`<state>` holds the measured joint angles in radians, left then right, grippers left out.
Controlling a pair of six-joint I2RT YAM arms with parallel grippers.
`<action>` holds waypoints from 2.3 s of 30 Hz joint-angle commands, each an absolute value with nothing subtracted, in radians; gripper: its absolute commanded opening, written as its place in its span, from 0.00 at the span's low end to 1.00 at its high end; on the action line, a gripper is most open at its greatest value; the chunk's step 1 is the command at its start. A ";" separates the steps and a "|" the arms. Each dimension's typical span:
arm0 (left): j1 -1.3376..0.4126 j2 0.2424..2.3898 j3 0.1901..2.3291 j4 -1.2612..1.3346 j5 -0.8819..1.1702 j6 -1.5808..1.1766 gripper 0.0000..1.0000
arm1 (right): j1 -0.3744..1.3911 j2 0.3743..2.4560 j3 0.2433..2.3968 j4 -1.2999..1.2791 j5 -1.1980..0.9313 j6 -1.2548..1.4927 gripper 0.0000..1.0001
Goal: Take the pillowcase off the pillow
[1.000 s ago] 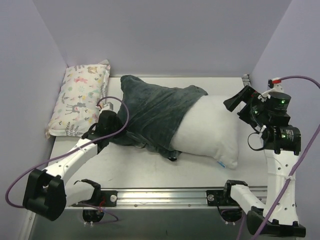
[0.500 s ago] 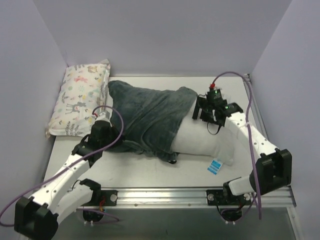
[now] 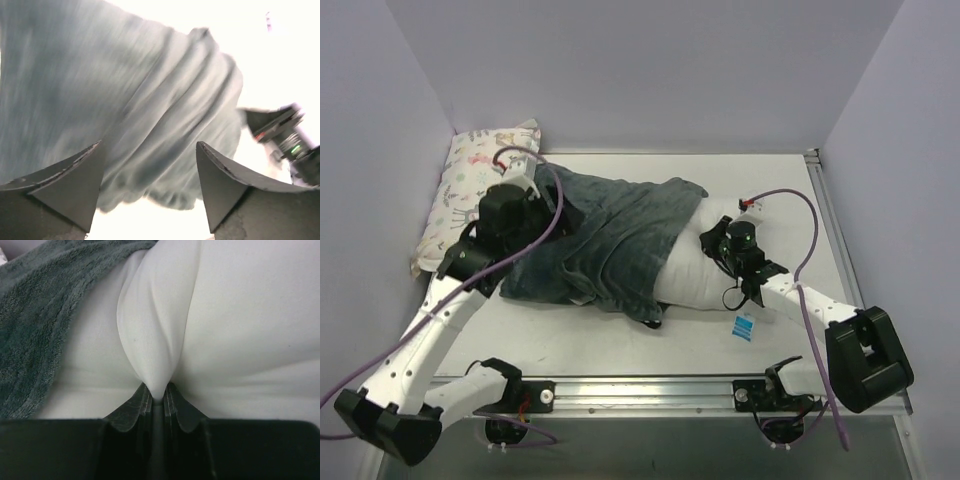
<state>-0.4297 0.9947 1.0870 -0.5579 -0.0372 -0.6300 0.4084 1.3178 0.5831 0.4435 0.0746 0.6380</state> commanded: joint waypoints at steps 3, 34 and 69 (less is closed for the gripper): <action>-0.436 1.280 1.439 -0.541 -0.020 -0.471 0.81 | 0.471 1.394 0.474 0.264 0.026 0.669 0.00; -0.339 1.881 1.979 -0.853 -0.181 -0.298 0.00 | 0.139 1.117 0.957 -0.363 0.014 0.499 0.00; -0.138 1.551 1.563 -0.635 -0.021 -0.397 0.38 | -0.052 1.114 1.066 -0.414 -0.132 0.500 0.02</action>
